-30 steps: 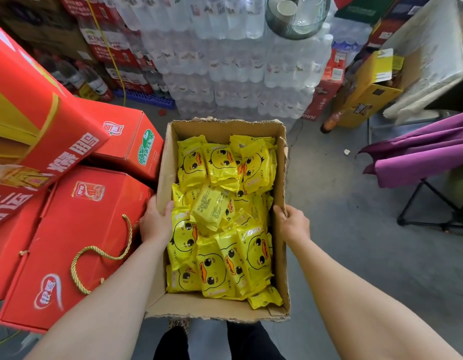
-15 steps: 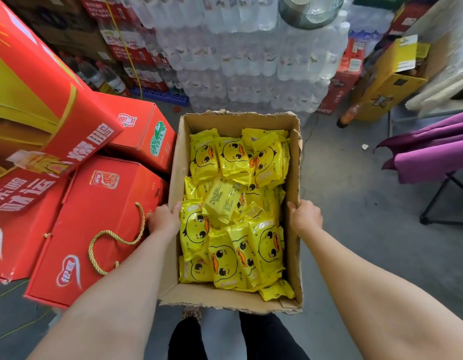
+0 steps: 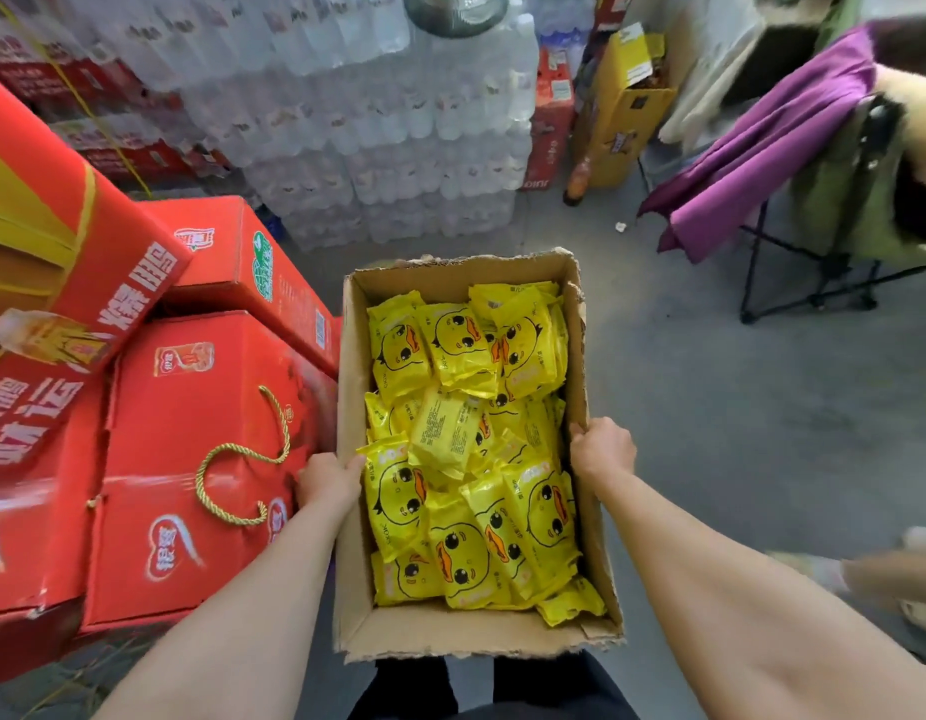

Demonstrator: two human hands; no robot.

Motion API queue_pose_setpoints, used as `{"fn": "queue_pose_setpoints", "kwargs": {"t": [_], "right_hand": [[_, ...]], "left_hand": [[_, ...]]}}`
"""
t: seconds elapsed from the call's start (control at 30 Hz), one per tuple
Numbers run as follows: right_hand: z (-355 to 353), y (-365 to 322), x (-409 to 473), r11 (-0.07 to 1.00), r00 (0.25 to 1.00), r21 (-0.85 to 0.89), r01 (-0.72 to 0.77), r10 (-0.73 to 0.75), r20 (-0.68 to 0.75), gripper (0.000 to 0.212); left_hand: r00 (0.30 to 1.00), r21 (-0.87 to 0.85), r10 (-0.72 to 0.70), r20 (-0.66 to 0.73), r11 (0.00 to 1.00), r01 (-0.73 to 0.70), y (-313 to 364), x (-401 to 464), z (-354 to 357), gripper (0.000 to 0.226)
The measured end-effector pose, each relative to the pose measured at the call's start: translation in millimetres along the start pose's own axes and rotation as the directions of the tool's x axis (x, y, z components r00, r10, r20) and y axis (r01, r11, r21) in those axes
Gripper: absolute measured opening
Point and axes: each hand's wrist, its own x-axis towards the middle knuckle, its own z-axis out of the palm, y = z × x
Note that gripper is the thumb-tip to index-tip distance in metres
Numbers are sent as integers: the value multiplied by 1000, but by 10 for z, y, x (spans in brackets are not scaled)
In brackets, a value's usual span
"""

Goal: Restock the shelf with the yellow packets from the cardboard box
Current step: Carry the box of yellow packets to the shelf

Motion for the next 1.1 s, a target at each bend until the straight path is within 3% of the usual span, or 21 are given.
{"fn": "queue_pose_setpoints", "kwargs": {"t": [0.17,0.33,0.6,0.8,0.97,1.1], "right_hand": [[352,439,-639,971,980,141,-193,198,-22,32],[623,702,-1082,919,940,232,-319,337,-44,35],[718,1132,-1431,895,926,292,-337,372,-71,34],[899,1960,-2004,878,919,317,-359,391,-42,32],[1149,2968,-2723,793,870,426,-435,492,-27,26],[1371,3917,-3444,684,796,511,-521,606,1,22]], "left_hand": [[982,40,179,55,983,-181,-15,69,-95,33],[959,136,259,113,952,-274,24,172,11,38],[936,314,339,96,882,-351,-163,-56,82,44],[922,398,368,119,833,-384,-482,-728,301,37],[854,492,467,229,702,-515,-654,-1556,751,32],[746,516,578,331,551,-656,-741,-2426,1311,31]]}}
